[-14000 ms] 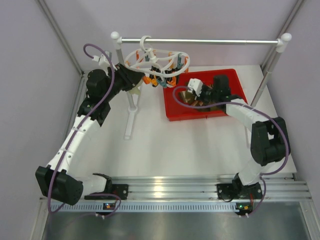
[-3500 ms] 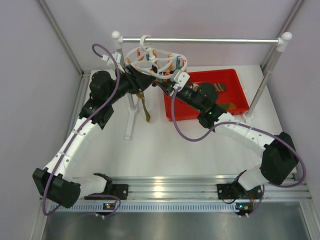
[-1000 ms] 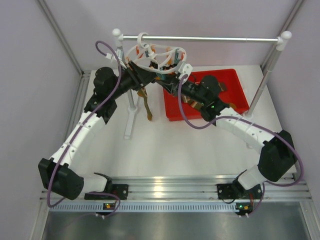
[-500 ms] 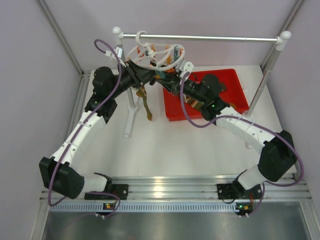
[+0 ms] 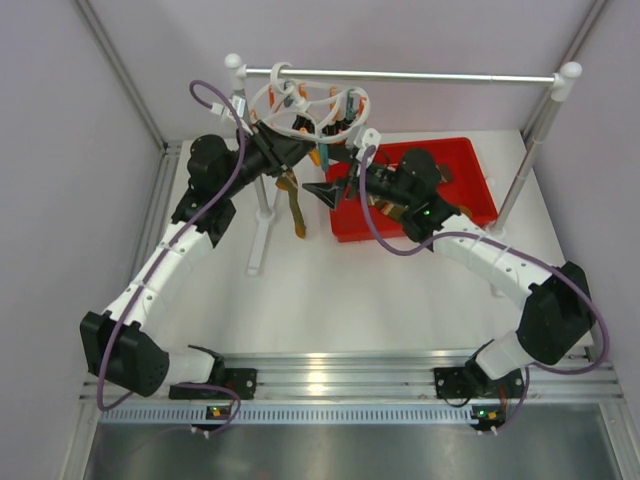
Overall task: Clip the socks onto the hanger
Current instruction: Open the clamp at the hanger, then pick up the sock from the bin.
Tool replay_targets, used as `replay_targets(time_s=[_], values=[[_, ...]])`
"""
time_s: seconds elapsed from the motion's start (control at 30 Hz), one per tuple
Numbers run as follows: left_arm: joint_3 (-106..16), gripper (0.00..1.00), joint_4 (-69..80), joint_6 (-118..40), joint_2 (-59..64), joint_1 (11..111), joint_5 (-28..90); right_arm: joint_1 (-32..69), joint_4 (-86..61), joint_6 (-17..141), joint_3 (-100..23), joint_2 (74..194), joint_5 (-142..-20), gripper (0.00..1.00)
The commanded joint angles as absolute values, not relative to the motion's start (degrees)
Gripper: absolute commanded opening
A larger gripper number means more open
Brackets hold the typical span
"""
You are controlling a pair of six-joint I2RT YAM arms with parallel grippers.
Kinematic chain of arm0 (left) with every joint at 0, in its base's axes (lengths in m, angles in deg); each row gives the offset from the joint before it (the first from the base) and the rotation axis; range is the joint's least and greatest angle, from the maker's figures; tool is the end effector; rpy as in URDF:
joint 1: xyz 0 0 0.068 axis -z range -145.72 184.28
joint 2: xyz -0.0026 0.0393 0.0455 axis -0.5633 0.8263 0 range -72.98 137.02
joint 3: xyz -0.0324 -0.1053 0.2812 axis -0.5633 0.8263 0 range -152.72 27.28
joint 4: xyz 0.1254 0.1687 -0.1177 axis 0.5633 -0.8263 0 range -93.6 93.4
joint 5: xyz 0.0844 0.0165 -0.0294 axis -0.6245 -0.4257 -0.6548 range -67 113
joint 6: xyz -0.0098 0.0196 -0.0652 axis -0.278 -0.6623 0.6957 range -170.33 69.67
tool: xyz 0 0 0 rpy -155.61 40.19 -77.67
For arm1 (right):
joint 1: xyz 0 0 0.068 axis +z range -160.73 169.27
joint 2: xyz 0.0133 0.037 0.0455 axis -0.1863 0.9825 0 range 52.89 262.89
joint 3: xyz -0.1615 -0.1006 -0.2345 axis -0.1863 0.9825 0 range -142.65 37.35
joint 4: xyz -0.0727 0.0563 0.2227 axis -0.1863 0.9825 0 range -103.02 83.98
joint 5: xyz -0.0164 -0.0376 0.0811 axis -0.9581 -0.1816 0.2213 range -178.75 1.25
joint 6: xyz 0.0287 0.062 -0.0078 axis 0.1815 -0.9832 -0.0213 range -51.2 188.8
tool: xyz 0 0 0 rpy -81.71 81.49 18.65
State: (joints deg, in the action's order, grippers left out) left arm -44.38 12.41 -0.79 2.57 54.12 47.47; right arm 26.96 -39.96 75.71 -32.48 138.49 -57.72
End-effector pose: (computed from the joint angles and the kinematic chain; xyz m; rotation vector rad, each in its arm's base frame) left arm 0.2718 -0.1225 0.4541 -0.0429 1.6303 -1.2705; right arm 0.2574 0.2353 0.4274 -0.9532 1.0978 0.8133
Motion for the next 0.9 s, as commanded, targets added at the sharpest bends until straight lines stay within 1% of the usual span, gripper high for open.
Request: replay_targets(time_s=[0.0, 0.13, 0.27, 0.37, 0.53, 0.57, 0.6, 0.67, 0.87], values=[[-44.6, 0.0, 16.2, -1.6, 2.3, 54.0, 46.0, 25.2, -37.5, 75.1, -32.8, 134.7, -55.9, 0.82], [-44.8, 0.0, 15.1, -2.0, 2.2, 54.0, 45.9, 23.3, -32.2, 76.9, -30.9, 132.3, -56.1, 0.88], [-45.0, 0.0, 13.5, -2.0, 2.0, 54.0, 45.3, 19.4, -26.4, 78.4, -28.8, 129.4, -56.2, 0.89], [-45.2, 0.0, 12.8, -2.0, 2.0, 54.0, 44.8, 15.6, -21.4, 78.6, -28.5, 128.8, -56.2, 0.84], [-45.9, 0.0, 11.9, -2.3, 2.3, 54.0, 44.7, 9.7, -19.3, 81.3, -25.1, 129.5, -58.2, 0.75], [-46.2, 0.0, 11.8, -2.4, 2.2, 54.0, 44.8, 8.8, -19.2, 81.5, -24.9, 130.1, -58.5, 0.7], [-46.1, 0.0, 11.7, -2.5, 2.3, 54.0, 44.7, 8.2, -19.3, 82.0, -24.4, 130.8, -58.9, 0.68], [-46.2, 0.0, 11.5, -2.8, 2.3, 54.0, 44.6, 6.4, -18.6, 83.1, -24.6, 133.5, -60.0, 0.63], [-46.3, 0.0, 10.9, -3.2, 1.9, 54.0, 44.6, 3.2, -15.8, 86.8, -28.8, 143.2, -62.4, 0.55]])
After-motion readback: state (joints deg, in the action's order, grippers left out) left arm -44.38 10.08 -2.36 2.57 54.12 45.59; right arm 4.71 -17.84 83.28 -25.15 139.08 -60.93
